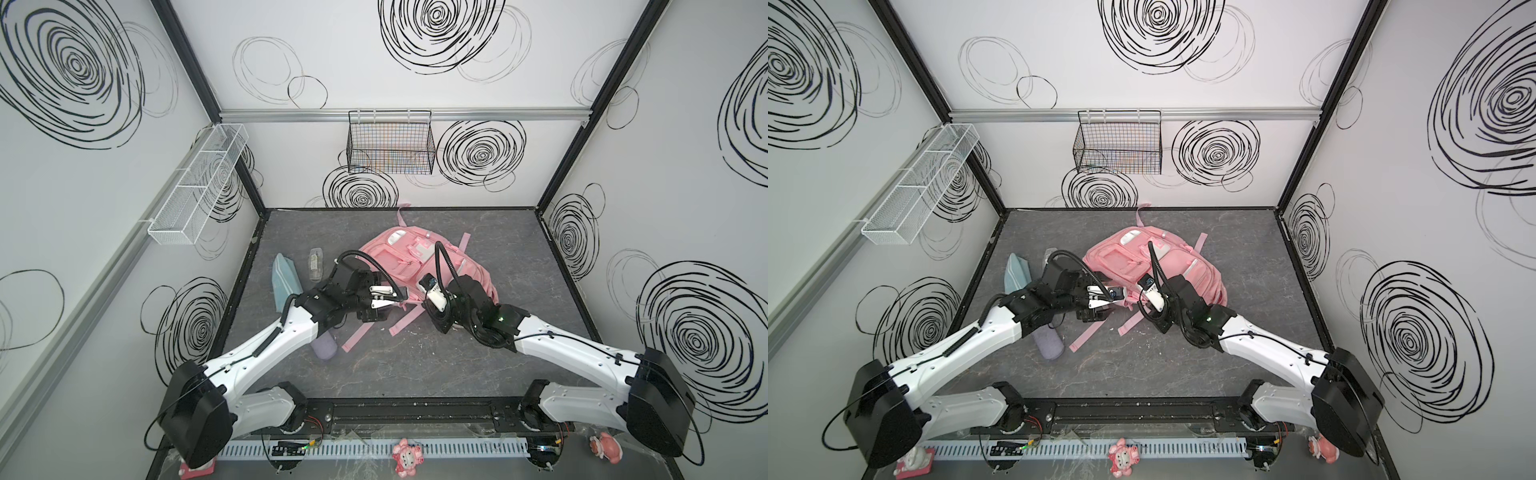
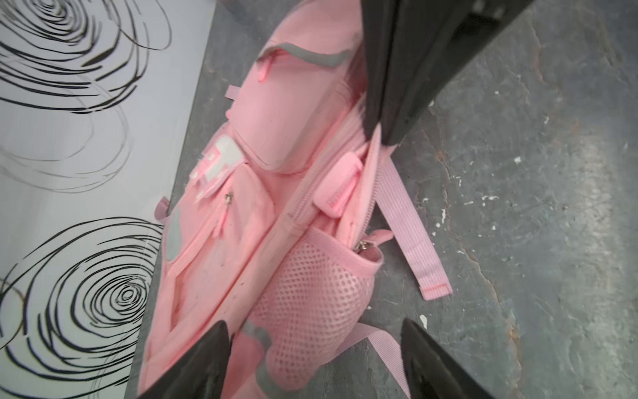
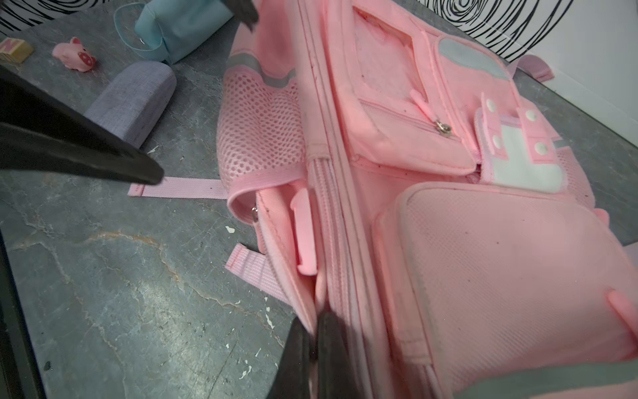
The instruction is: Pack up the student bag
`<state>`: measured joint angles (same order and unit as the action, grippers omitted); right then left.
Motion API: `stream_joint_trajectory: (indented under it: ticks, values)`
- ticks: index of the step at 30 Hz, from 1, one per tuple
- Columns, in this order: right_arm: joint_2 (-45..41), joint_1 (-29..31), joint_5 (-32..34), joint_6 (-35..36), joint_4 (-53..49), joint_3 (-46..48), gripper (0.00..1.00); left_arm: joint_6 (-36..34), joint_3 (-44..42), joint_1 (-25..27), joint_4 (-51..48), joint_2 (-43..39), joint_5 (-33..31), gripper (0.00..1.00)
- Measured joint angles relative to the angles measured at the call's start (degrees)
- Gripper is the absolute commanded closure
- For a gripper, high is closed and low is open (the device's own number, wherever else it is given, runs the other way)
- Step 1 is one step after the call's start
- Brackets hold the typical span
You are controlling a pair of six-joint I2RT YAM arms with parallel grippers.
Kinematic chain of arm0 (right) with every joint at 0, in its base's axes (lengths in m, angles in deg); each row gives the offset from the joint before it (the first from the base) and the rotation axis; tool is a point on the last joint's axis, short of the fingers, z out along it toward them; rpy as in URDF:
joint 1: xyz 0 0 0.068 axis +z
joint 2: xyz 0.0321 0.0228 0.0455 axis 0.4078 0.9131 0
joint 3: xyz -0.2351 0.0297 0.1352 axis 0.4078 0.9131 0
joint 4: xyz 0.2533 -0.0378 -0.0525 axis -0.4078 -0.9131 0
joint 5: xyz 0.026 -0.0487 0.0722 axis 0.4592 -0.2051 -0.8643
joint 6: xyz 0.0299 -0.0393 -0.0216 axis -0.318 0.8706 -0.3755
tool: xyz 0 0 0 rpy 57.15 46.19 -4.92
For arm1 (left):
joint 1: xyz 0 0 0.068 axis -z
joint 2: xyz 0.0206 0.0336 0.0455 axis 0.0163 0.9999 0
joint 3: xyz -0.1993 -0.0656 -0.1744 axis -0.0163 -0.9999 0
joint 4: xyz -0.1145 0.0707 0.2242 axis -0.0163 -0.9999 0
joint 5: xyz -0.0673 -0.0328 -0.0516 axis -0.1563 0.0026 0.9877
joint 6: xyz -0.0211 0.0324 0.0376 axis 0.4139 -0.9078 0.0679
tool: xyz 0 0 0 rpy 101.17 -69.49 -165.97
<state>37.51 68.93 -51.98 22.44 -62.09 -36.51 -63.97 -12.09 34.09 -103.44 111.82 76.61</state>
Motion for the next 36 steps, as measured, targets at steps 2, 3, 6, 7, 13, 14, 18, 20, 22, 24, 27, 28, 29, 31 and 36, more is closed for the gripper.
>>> stream_joint_trajectory:
  ticks: [2, 3, 6, 7, 13, 14, 18, 20, 22, 24, 27, 28, 29, 31, 36]
  values:
    - [-0.1, -0.9, -1.6, 0.0, 0.0, 0.0, 1.0, -1.4, 0.0, 0.3, -0.4, 1.2, 0.5, 0.22]
    - [-0.1, -1.2, -2.4, 0.0, -0.1, 0.0, 1.0, -1.8, 0.0, 0.5, -0.4, 1.5, 0.5, 0.24]
    - [-0.7, -2.1, -4.3, 0.0, -0.3, 0.0, 1.0, -3.0, -0.5, 0.9, 1.5, 2.0, -0.1, 0.29]
    - [-1.0, -2.4, -4.9, 0.0, -0.5, 0.0, 1.0, -3.3, -0.9, 0.9, 2.4, 2.0, -0.6, 0.31]
    - [-2.3, -3.7, -7.8, -0.1, -0.8, 0.0, 1.0, -4.5, -3.4, 1.4, 7.9, 2.8, -3.5, 0.51]
    - [-2.4, -3.8, -8.1, -0.1, -0.9, 0.0, 1.0, -4.6, -3.5, 1.4, 8.4, 3.0, -3.8, 0.6]
    - [-2.7, -4.2, -9.3, -0.5, -1.5, 0.0, 1.0, -4.8, -3.6, 1.6, 10.3, 3.4, -4.2, 0.9]
    - [-2.9, -4.3, -9.2, -1.1, -1.6, 0.0, 0.94, -4.4, -3.4, 1.6, 10.7, 3.4, -4.0, 1.0]
    - [-3.4, -4.3, -8.7, -2.0, -1.6, 0.0, 0.71, -3.9, -3.2, 1.5, 10.7, 3.4, -3.4, 1.0]
    - [-4.6, -4.4, -8.6, -2.7, 0.6, 0.0, 0.44, -2.5, -2.6, 1.5, 9.5, 3.6, -2.2, 1.0]
    - [-7.3, -4.3, -7.9, -4.4, 4.9, 0.0, 0.37, 0.5, -1.5, 1.3, 6.8, 4.4, 0.3, 1.0]
    - [-8.1, -4.2, -7.5, -5.0, 5.8, 0.0, 0.36, 1.7, -1.0, 1.0, 5.9, 4.6, 1.2, 1.0]
    - [-9.0, -3.8, -7.2, -5.7, 6.9, 0.0, 0.37, 3.2, -0.3, 0.7, 5.2, 4.8, 2.4, 1.0]
    - [-10.6, -2.4, -5.2, -6.7, 8.5, 0.1, 0.41, 6.0, 1.1, 0.0, 4.3, 5.2, 4.7, 1.0]
    - [-15.4, 10.1, 4.5, -7.8, 14.2, 4.5, 0.59, 11.7, 4.3, -2.0, 3.8, 6.3, 9.7, 1.0]
